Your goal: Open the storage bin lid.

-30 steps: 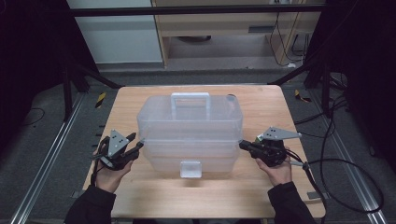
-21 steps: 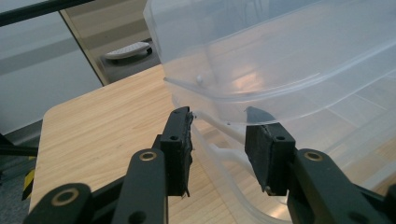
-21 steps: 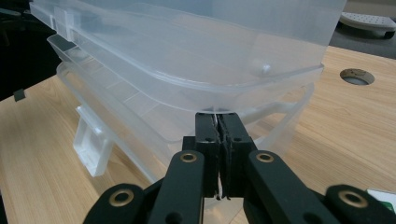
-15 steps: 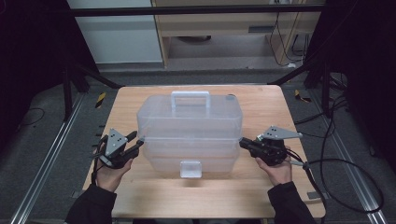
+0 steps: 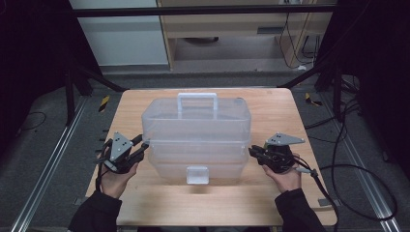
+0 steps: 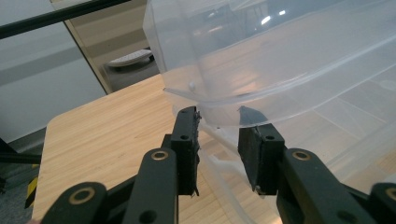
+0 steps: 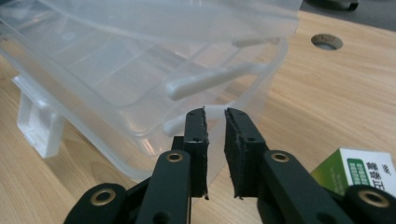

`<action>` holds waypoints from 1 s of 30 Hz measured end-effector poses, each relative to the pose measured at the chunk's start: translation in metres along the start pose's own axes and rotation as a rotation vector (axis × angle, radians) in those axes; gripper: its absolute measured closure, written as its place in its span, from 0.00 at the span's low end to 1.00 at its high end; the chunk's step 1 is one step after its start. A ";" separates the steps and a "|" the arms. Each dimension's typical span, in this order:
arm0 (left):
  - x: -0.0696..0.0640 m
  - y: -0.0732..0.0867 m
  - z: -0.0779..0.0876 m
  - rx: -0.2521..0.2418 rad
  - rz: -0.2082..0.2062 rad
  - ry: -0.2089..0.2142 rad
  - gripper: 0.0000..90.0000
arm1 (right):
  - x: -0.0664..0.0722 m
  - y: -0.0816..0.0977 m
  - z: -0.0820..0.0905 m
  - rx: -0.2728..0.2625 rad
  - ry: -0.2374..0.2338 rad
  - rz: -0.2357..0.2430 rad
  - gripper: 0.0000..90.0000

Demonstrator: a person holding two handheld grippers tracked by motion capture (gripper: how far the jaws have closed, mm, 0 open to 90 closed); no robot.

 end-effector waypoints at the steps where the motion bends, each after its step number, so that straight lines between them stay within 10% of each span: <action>1: 0.000 0.000 0.000 0.000 0.001 0.000 0.75 | -0.001 0.001 -0.001 0.005 0.005 -0.001 0.85; 30: 0.006 -0.012 0.000 0.003 0.014 -0.020 0.76 | 0.003 0.001 -0.017 0.031 -0.024 -0.067 0.84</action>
Point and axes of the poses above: each handheld gripper's, and its own axes: z roughly backward along the jaws, y roughly out of its underside, x roughly to its left, the point moved 8 cm from there along -z, roughly forward along the jaws, and after that the axes turned 12 degrees about x, right-handed, at the moved point
